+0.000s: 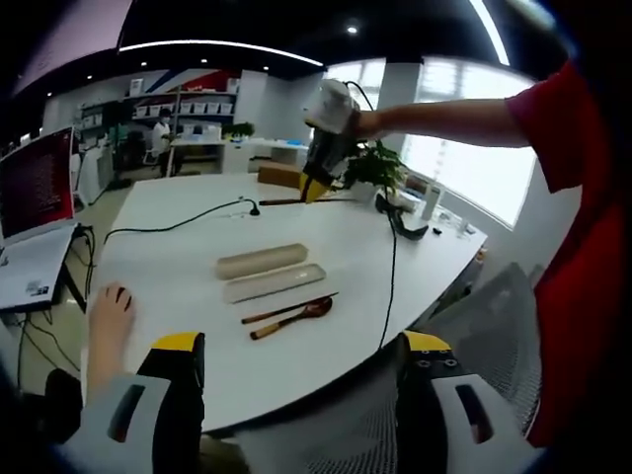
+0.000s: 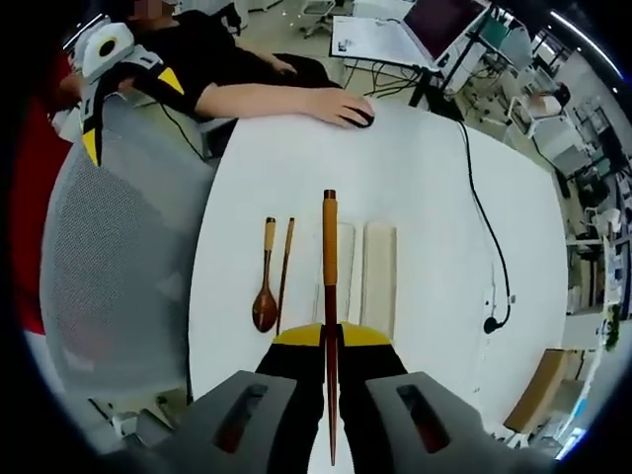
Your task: Arrange the utensils inside the cutlery case until each visible utensil rests in its matching compartment.
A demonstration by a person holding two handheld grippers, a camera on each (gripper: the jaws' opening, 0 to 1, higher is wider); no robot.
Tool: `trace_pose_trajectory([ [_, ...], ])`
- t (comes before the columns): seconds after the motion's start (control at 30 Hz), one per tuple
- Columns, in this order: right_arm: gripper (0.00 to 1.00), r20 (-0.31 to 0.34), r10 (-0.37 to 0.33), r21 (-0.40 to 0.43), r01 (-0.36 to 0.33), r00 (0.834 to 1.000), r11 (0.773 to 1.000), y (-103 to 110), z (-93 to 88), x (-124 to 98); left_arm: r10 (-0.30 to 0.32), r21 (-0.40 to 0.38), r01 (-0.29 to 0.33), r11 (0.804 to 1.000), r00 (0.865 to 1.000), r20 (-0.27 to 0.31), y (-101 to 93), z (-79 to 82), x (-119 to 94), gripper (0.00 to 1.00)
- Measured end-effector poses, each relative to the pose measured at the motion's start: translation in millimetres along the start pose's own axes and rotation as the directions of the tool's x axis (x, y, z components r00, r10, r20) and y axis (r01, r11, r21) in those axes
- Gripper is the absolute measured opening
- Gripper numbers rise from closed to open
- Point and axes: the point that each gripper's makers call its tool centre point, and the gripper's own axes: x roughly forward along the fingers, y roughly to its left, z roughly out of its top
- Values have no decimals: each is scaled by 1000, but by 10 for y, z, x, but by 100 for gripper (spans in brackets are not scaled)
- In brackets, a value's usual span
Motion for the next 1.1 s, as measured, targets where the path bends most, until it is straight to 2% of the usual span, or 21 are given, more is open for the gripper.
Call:
trace_pose_trajectory([
  [0.37,0,27,-27,56,26,999,998,-113,-26,70,-14,-7,14,1000,1000,19,27,48,13,82],
  [0.83,0,43,-67,109,62,997,992,-296,-51,129,-16,-20,17,1000,1000,23,50,22,-4,83],
  [1.1,0,43,-57,156,49,997,986,-342,-125,194,-15,-13,15,1000,1000,21,51,48,9,83],
])
